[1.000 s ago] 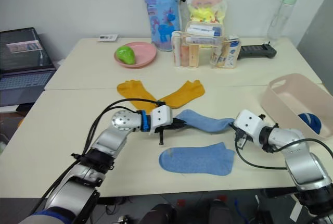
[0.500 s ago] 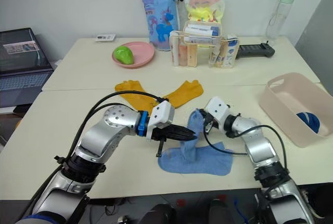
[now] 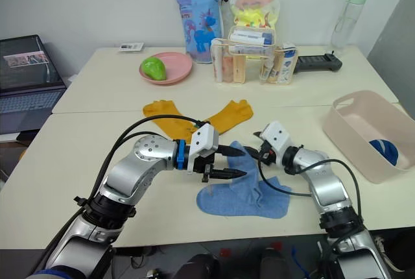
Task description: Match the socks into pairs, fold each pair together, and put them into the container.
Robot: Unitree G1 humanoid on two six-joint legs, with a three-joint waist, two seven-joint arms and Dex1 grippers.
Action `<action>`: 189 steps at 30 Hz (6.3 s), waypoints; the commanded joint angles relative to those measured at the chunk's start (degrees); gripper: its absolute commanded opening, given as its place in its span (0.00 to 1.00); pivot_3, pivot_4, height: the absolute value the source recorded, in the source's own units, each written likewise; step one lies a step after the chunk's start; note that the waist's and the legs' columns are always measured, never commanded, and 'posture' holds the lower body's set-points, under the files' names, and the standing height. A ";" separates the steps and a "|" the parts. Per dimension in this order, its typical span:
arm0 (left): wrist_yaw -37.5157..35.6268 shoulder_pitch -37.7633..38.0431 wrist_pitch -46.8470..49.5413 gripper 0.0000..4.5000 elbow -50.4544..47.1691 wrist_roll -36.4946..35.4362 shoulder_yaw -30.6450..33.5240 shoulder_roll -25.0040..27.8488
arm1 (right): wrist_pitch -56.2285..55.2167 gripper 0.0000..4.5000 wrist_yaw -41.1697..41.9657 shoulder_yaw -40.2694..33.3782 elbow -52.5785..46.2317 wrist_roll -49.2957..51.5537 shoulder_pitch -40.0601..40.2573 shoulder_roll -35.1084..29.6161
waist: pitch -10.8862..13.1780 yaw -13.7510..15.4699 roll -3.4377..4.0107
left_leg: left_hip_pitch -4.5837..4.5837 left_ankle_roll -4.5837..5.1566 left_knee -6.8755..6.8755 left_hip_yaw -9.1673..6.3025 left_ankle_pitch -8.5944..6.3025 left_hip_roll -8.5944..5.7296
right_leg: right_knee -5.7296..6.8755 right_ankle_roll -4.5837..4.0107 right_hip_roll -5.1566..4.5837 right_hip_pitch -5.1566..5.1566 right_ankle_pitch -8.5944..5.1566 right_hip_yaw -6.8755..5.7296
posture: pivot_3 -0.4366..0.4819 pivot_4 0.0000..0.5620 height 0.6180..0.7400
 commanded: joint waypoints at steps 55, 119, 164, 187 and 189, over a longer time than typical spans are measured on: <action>5.99 -7.71 -23.64 0.00 33.63 15.37 1.16 -6.24 | 35.80 0.43 -2.82 -12.33 -35.32 24.83 23.30 -15.24 | 0.02 0.57 -0.05 | 0.00 0.02 0.01 -0.03 -0.01 -0.03 | 0.00 0.01 -0.02 0.07 0.00 -0.03 | 0.48 0.27 1.00; 16.30 7.39 4.90 0.97 7.02 4.03 6.20 1.43 | 25.39 0.76 -5.58 -10.93 -14.59 11.52 11.64 -10.00 | -0.02 0.27 0.02 | 0.07 0.00 -0.05 0.00 -0.02 -0.01 | 0.05 0.00 -0.06 0.00 0.01 0.01 | 0.48 0.27 1.00; 11.32 11.29 21.35 0.00 -10.09 -16.05 16.79 5.87 | 49.41 0.00 -0.11 -23.53 -31.18 38.91 8.35 -16.20 | -0.01 0.32 0.02 | 0.02 0.00 -0.07 -0.06 -0.02 0.01 | -0.03 0.00 -0.08 -0.01 0.01 -0.02 | 0.48 0.27 1.00; 11.40 26.29 31.67 0.00 -19.26 -28.98 19.26 14.36 | 54.97 0.00 -2.55 -28.16 -34.42 57.67 19.47 -22.02 | 0.01 0.68 0.04 | 0.10 0.04 -0.13 -0.06 -0.05 0.03 | -0.11 -0.01 -0.07 0.12 0.00 -0.03 | 0.48 0.27 1.00; 11.52 27.44 31.05 0.00 -19.48 -28.64 18.76 14.36 | 53.99 0.00 -1.93 -27.92 -33.87 56.91 20.40 -22.67 | 0.01 0.66 0.04 | 0.11 0.04 -0.13 -0.04 -0.05 0.03 | -0.12 -0.01 -0.08 0.12 0.00 -0.01 | 0.48 0.27 1.00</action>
